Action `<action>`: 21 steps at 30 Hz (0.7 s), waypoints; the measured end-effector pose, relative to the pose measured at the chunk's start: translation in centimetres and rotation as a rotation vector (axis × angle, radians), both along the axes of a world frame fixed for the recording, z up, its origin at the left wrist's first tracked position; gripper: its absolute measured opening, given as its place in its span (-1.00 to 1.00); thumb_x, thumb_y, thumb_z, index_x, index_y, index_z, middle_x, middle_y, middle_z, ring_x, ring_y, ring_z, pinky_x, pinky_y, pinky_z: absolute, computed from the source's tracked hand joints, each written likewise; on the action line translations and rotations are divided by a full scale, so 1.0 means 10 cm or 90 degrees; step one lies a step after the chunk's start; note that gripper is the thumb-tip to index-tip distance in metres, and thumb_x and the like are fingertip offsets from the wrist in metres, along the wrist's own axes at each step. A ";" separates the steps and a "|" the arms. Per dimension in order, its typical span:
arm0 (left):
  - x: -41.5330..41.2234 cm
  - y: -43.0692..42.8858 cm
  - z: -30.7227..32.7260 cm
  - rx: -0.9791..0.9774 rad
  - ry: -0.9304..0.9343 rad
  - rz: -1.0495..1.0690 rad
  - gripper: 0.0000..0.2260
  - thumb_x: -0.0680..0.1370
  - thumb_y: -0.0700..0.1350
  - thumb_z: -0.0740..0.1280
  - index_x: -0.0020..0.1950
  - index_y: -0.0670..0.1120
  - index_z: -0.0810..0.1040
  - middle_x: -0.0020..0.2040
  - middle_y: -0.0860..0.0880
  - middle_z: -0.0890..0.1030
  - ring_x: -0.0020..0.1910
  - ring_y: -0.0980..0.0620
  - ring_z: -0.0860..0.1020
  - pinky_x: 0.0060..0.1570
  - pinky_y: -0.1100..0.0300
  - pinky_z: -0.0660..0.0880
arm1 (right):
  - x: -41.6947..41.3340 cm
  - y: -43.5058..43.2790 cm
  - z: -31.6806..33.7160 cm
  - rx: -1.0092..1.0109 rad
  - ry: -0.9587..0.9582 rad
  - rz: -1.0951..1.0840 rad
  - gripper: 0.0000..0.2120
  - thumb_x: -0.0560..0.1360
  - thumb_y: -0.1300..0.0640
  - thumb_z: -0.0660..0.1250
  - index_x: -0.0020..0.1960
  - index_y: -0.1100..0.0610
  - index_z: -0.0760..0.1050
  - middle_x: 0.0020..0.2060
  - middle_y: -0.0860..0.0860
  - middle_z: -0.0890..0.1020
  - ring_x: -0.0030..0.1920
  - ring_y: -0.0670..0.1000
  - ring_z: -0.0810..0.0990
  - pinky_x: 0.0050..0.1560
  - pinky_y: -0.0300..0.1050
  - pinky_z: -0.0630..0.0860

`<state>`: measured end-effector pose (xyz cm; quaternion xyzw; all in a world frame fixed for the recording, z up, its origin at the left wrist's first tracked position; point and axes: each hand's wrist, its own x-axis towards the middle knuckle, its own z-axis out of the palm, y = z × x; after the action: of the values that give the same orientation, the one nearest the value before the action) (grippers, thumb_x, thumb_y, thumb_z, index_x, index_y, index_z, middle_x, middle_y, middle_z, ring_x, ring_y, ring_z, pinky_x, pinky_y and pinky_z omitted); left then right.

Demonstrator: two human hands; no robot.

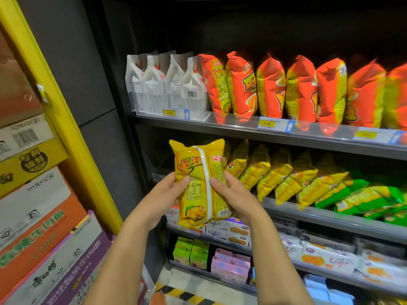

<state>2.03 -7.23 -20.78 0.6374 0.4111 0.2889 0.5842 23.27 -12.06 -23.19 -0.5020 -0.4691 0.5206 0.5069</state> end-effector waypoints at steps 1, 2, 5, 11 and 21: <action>0.03 -0.07 0.03 -0.007 0.000 -0.003 -0.64 0.65 0.21 0.25 0.40 0.14 0.53 0.25 0.10 0.71 0.24 0.07 0.68 0.41 -0.15 0.49 | 0.00 -0.07 -0.01 0.000 0.018 -0.003 -0.44 0.49 -0.21 0.46 0.42 -0.05 0.50 0.25 -0.04 0.71 0.25 0.06 0.70 0.35 0.22 0.57; 0.06 -0.13 0.05 -0.012 0.004 -0.007 -0.63 0.65 0.23 0.22 0.40 0.15 0.55 0.24 0.11 0.72 0.23 0.09 0.68 0.42 -0.12 0.49 | 0.01 -0.15 -0.01 0.002 0.034 -0.007 -0.46 0.49 -0.21 0.46 0.41 -0.06 0.51 0.25 -0.03 0.72 0.25 0.07 0.70 0.35 0.22 0.57; 0.11 -0.28 0.13 -0.019 0.025 -0.031 -0.49 0.61 0.37 0.07 0.36 0.20 0.61 0.21 0.13 0.73 0.20 0.13 0.69 0.41 -0.06 0.47 | 0.02 -0.30 -0.07 0.008 0.097 -0.053 -0.47 0.51 -0.14 0.47 0.42 0.01 0.53 0.25 0.03 0.72 0.25 0.11 0.70 0.33 0.21 0.58; 0.19 -0.39 0.25 -0.172 -0.184 0.065 -0.30 0.64 0.42 -0.07 0.55 0.02 0.43 0.33 0.00 0.68 0.28 -0.07 0.67 0.21 -0.13 0.60 | 0.03 -0.59 -0.19 -0.049 0.370 -0.133 -0.43 0.47 -0.20 0.38 0.36 0.10 0.60 0.23 0.20 0.71 0.17 0.17 0.73 0.18 0.16 0.64; 0.47 -0.66 0.37 -0.211 -0.158 0.024 -0.44 0.64 0.39 0.11 0.40 0.01 0.50 0.27 -0.05 0.71 0.18 -0.11 0.72 0.13 -0.15 0.65 | 0.16 -0.75 -0.20 -0.055 0.335 -0.156 -0.40 0.50 -0.22 0.38 0.43 0.09 0.55 0.25 0.20 0.70 0.24 0.22 0.69 0.27 0.24 0.61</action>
<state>6.69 -13.80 -17.04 0.4842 0.3895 0.3046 0.7218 24.87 -19.54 -25.14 -0.4237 -0.2348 0.5870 0.6486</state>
